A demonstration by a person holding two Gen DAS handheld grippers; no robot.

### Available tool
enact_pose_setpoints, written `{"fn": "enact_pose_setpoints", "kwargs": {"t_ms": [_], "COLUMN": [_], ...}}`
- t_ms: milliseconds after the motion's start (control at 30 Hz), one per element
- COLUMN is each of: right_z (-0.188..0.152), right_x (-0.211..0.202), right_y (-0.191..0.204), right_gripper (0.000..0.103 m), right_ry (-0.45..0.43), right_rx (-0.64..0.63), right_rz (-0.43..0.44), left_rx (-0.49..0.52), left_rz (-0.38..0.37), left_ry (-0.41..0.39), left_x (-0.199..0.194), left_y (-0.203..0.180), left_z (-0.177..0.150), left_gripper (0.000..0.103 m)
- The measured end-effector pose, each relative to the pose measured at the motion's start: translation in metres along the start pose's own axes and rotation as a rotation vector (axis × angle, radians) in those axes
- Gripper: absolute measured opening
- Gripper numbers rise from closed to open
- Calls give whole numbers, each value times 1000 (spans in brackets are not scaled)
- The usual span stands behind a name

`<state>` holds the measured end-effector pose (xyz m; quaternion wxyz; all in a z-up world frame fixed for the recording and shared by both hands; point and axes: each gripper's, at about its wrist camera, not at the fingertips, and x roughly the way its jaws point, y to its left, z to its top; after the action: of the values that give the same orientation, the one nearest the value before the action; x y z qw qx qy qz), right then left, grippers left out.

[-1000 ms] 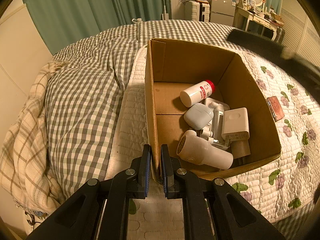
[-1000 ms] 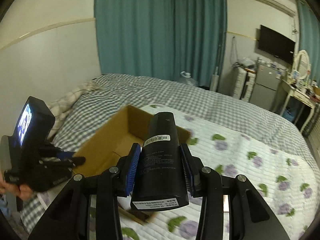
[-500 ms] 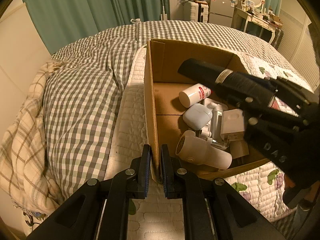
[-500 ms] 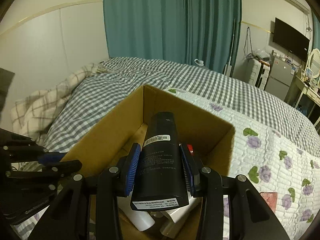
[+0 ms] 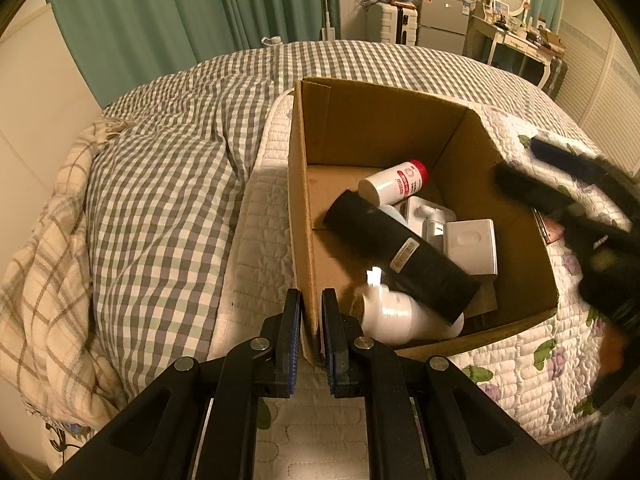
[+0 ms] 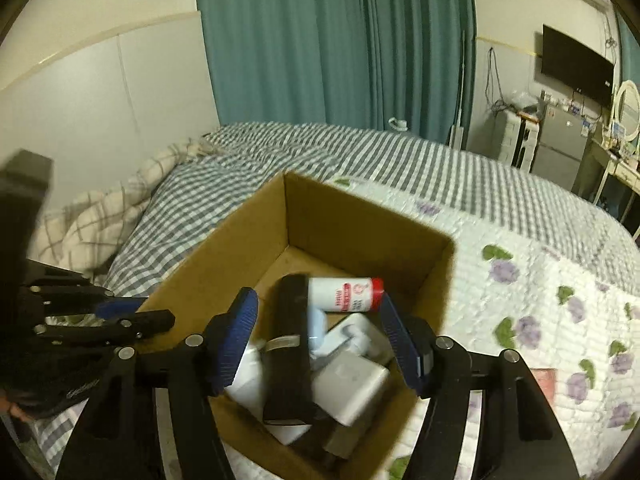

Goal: Organize rigid objects
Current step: 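Carry the black bottle into the box and open the right gripper, then grasp the pink rose-patterned card case with the right gripper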

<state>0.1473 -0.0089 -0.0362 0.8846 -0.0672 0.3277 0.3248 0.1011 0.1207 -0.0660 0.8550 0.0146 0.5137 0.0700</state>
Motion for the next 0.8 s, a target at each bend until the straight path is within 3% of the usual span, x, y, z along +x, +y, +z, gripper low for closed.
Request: {"fn": "enact_pose_setpoints", "kwargs": {"t_ms": [300,433,633,800], "right_z": [13,6,-13,-36], "right_x": [-68,-85,-86,-64], "right_y": [-70,-106,-149,-170], "right_gripper": [87,87,87,87], "right_ry": [-74,-81,-40,-16], "right_rx": [34,27,98,140], "right_rz": [-144,-266,-317,-323], "left_rx": [1,1,3,3], "left_rz": [8,13,20,25], "left_ry": [1,3,4,4], "left_x": [-1,-2,-2,-2], "left_y": [-2,-2,-2,-1], "left_z": [-1,-1,0,0], "left_gripper": [10,10,10,10]}}
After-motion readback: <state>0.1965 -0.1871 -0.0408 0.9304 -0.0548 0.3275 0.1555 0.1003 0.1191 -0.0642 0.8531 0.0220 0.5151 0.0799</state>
